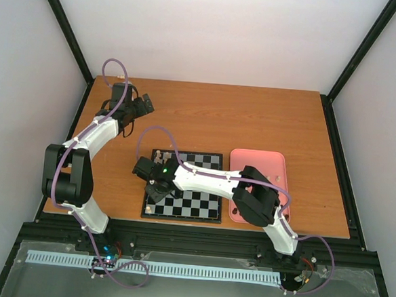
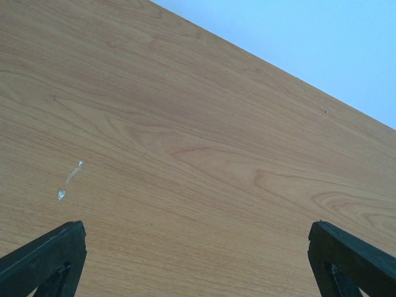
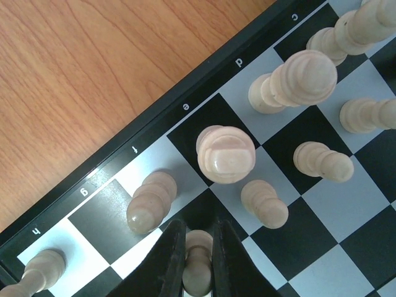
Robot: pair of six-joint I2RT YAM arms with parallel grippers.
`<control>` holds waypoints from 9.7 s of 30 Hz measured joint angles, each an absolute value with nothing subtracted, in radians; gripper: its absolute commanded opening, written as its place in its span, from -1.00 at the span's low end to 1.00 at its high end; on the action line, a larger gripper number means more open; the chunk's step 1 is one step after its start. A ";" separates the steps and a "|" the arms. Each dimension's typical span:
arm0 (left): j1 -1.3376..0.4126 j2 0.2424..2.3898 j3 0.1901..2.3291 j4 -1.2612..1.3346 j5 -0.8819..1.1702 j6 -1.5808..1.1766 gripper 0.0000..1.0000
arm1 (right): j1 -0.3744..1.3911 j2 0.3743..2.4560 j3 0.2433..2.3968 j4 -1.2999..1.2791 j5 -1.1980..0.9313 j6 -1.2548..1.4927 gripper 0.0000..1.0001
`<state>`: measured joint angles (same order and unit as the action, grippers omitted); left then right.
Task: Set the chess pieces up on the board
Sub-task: Place the chess piece on the chessboard, then pick up the chess piece from the storage box, then place the chess piece on the chessboard, then pick up the chess piece from the storage box.
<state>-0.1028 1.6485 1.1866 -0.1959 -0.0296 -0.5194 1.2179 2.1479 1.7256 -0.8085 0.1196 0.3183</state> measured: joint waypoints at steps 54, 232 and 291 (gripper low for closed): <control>-0.103 1.649 1.187 -0.196 -0.030 -0.519 1.00 | 1.211 2.148 1.675 -0.751 0.096 0.303 -0.63; -0.107 1.670 1.200 -0.199 -0.033 -0.519 0.99 | 1.272 2.091 1.620 -0.774 0.076 0.295 -0.88; -0.108 1.669 1.200 -0.199 -0.033 -0.519 0.99 | 1.216 1.716 1.364 -0.767 0.256 0.361 0.00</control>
